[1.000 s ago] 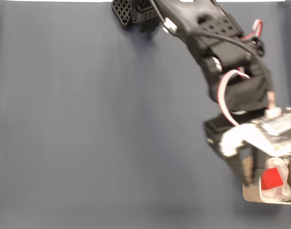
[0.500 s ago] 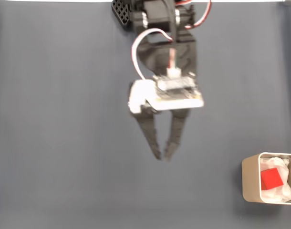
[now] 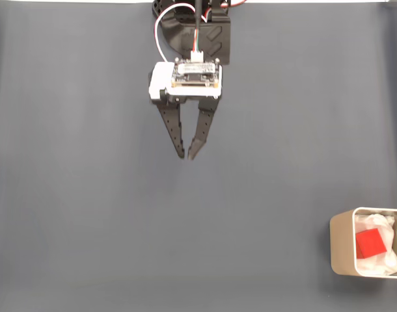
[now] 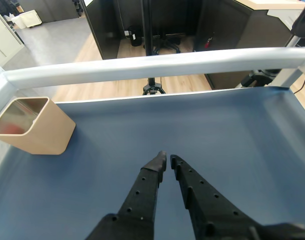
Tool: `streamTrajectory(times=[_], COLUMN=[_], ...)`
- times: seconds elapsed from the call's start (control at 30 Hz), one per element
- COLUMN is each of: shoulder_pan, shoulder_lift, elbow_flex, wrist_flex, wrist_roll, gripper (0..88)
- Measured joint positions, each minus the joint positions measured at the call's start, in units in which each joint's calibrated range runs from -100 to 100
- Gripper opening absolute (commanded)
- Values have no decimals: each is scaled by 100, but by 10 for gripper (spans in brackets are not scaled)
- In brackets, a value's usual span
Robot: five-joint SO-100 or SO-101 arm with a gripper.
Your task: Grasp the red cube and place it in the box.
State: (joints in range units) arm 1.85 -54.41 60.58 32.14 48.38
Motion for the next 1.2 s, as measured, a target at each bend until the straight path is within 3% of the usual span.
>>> streamTrajectory(times=[0.4,0.57,1.2], shoulder_pan=[7,-45,-423], shoulder_lift=[-2301,-3378,-4490], elbow_flex=[2821,3725,3852], wrist_flex=[-56,430,3087], wrist_roll=[29,49,39], gripper=[0,0,0])
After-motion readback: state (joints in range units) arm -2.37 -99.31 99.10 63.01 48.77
